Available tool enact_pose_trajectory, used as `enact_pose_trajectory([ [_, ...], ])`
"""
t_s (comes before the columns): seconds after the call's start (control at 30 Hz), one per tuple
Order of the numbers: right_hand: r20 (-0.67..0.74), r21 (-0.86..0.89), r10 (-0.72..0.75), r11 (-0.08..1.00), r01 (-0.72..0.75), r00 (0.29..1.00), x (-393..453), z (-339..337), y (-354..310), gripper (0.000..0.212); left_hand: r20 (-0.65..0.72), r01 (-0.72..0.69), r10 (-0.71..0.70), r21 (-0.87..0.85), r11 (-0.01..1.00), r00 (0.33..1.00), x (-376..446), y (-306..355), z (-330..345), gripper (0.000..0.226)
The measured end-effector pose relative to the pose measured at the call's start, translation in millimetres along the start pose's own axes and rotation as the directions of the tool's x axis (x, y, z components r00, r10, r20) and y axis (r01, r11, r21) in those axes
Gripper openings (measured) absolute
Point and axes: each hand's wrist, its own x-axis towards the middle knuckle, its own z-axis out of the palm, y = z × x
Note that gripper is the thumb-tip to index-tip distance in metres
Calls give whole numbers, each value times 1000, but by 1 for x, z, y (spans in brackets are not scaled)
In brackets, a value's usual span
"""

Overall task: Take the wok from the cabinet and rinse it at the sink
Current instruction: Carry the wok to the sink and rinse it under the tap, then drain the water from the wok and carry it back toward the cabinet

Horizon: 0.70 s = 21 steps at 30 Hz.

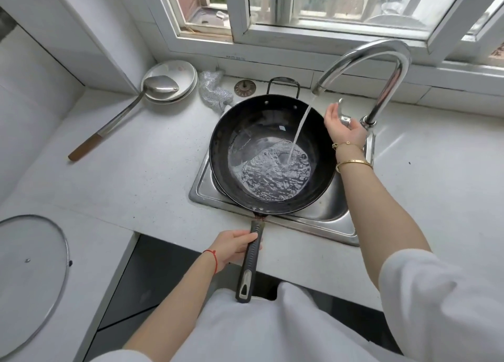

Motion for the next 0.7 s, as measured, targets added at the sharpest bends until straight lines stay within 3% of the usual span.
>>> enact_pose_trajectory([
  [0.17, 10, -36, -8, 999, 9, 1000, -8, 2, -3, 49, -2, -6, 6, 19, 1000, 1000, 0, 0, -1, 28],
  [0.27, -54, -274, -33, 962, 17, 998, -13, 1, -5, 51, -2, -5, 5, 25, 1000, 1000, 0, -1, -2, 27],
  [0.37, -92, -550, -72, 835, 10, 993, -29, -17, -6, 45, 3, -13, 12, 33, 999, 1000, 1, -2, -2, 27],
  [0.43, -100, -777, -119, 630, -3, 988, -45, -41, -2, 38, 4, -20, 20, 39, 999, 1000, 0, -3, -1, 26],
  [0.53, -25, -997, -301, 79, -2, 953, -71, -88, 12, 27, 0, -38, 38, 45, 998, 999, -2, -3, 1, 24],
  [0.6, 85, -974, -338, -227, 6, 937, -91, -118, 23, 27, -3, -48, 48, 38, 998, 999, -4, -2, 2, 25],
  [0.7, 164, -730, -195, -683, -14, 967, -120, -163, 34, 30, 2, -38, 38, 34, 999, 999, -4, 0, 5, 27],
])
